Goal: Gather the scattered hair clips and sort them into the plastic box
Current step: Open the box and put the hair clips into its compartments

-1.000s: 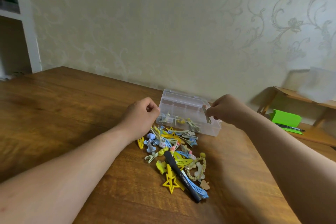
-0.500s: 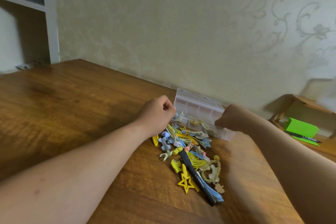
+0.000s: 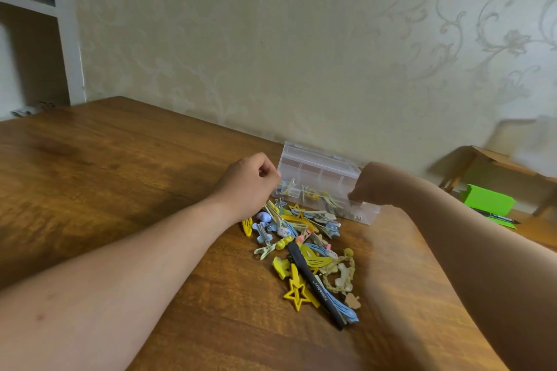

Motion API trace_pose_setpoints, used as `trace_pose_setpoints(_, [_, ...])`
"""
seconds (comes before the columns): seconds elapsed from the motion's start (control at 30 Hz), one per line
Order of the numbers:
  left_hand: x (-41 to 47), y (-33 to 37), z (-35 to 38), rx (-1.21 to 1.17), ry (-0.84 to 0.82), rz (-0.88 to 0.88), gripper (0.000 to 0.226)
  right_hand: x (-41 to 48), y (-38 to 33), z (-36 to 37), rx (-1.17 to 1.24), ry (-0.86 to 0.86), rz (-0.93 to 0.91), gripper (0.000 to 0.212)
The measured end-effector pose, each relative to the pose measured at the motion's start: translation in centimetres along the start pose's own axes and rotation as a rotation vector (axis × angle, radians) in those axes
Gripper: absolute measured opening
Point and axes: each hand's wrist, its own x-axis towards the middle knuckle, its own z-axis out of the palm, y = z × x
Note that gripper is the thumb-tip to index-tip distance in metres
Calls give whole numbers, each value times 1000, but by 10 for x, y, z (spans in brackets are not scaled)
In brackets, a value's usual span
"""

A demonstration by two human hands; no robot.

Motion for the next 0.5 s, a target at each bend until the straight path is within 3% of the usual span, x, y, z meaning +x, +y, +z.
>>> trace_pose_setpoints(0.23, [1, -1, 0, 20, 4, 1, 13, 7, -1, -1, -71, -34, -34, 30])
trace_pose_setpoints(0.37, [1, -1, 0, 24, 8, 3, 13, 5, 1, -2, -34, -35, -34, 36])
trace_pose_setpoints(0.5, [1, -2, 1, 25, 9, 7, 13, -5, 6, -6, 65, 25, -19, 28])
